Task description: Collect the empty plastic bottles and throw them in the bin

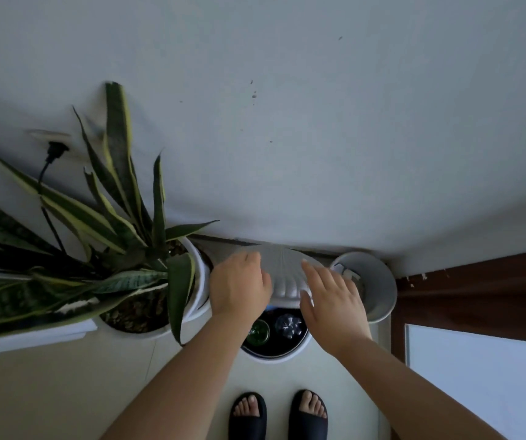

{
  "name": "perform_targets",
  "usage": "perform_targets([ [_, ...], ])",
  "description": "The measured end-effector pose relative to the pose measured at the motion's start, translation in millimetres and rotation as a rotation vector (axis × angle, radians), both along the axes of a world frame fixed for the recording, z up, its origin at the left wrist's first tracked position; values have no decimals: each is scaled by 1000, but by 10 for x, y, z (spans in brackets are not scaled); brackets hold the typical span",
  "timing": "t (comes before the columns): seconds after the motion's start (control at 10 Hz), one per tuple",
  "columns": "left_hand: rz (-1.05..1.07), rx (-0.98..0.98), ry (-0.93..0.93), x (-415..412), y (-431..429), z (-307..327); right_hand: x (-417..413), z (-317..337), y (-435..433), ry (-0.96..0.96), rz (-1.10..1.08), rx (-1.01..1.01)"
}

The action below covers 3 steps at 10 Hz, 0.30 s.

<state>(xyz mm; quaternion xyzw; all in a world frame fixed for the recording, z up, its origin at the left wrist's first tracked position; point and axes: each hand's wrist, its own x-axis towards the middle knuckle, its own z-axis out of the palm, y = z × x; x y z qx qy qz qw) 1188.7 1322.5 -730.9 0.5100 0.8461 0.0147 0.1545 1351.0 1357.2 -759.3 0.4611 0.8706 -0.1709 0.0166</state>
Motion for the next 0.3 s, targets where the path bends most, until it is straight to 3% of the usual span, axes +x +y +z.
perform_targets([
  [0.3, -101, -153, -18, 4, -538, -216, 87, -84, -504, -70, -55, -201],
])
